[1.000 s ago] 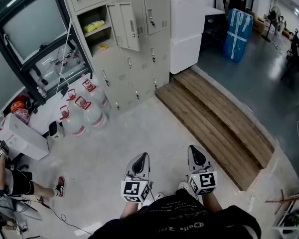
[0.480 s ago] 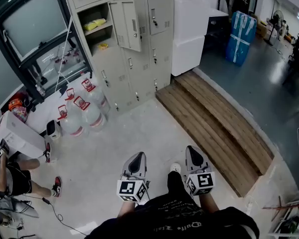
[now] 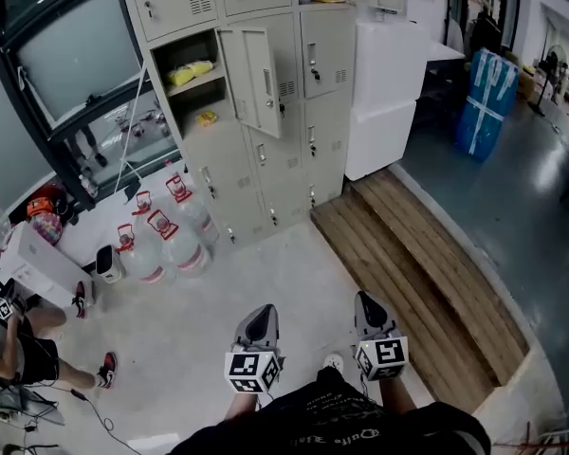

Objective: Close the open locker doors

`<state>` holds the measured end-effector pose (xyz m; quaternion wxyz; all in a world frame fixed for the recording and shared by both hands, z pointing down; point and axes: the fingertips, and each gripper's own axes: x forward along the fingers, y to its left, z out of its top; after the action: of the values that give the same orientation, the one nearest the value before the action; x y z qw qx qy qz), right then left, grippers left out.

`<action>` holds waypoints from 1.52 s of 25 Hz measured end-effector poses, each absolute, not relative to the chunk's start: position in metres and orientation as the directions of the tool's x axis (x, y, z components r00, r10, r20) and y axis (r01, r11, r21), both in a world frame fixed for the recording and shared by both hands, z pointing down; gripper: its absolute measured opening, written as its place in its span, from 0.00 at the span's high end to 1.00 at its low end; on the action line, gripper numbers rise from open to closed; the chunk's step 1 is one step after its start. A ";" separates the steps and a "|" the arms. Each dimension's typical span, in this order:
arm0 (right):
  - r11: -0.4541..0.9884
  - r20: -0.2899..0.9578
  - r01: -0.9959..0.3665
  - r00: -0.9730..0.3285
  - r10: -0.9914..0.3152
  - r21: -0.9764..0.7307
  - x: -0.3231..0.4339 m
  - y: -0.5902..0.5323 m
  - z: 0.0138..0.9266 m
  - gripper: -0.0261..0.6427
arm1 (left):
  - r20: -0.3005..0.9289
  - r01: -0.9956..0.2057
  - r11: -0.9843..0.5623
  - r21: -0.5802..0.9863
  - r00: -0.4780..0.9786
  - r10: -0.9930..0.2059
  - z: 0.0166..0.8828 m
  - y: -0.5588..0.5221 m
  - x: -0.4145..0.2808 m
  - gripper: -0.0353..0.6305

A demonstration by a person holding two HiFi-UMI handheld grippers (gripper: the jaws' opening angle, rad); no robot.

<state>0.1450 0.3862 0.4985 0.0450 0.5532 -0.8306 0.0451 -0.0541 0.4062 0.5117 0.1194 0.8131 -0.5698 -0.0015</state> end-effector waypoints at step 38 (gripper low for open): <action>0.416 0.129 -0.909 -0.416 -0.900 -0.031 0.195 0.106 0.506 0.95 | 0.155 -0.923 -0.365 0.122 0.382 -0.911 0.528 0.109 0.040 0.94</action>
<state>0.1946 0.1059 0.5063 0.0459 0.5383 -0.8401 0.0481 0.0398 0.1086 0.5281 0.0946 0.8257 -0.5553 0.0303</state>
